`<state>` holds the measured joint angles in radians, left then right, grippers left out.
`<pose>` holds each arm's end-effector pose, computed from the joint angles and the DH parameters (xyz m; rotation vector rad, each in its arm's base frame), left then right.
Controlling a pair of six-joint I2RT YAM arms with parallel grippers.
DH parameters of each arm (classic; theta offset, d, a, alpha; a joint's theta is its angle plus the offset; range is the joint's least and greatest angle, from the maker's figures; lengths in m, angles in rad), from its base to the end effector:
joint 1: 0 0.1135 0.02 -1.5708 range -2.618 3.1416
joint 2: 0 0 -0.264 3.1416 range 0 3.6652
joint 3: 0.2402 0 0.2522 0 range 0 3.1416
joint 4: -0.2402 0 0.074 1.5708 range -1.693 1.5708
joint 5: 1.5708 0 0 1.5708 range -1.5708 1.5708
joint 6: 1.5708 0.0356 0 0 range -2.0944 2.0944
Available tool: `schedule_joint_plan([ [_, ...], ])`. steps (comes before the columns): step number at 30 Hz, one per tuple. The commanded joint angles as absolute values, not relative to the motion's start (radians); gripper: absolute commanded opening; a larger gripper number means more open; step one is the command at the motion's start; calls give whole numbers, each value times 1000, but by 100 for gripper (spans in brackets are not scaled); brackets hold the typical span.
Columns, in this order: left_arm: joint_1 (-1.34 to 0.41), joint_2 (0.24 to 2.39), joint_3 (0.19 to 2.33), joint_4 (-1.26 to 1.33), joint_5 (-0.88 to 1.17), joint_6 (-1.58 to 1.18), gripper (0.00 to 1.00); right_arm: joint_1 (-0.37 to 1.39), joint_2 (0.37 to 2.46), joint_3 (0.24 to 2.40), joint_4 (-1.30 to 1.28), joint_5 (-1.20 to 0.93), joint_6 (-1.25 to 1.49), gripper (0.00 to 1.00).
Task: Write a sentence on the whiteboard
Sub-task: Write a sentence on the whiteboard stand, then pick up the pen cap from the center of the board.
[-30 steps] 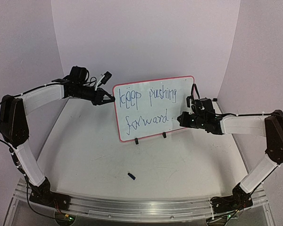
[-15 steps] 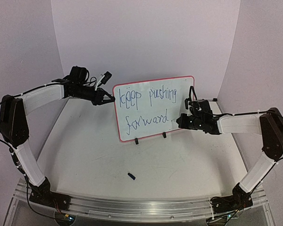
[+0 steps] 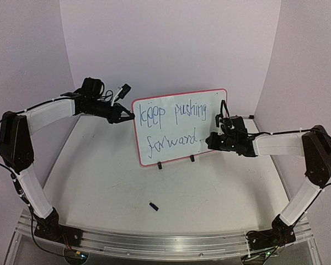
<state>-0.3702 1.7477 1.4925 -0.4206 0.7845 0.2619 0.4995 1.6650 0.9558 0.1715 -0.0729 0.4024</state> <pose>0.3601 -0.1667 0.3075 1.0624 1.8901 -0.9337 0.3182 0.1766 0.2063 -0.1500 2.1629 0.6077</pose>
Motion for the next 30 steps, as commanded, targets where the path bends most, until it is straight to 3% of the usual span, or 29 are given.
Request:
schedule_joint_plan([
  [1,-394,1762,1503,-512,767,284,0,495,1679,994,202,-50,410,0],
  [14,-394,1761,1504,-508,769,277,0,495,1423,868,184,-45,415,0],
  [30,-389,1757,1499,-497,747,251,24,496,1276,794,189,29,397,0],
])
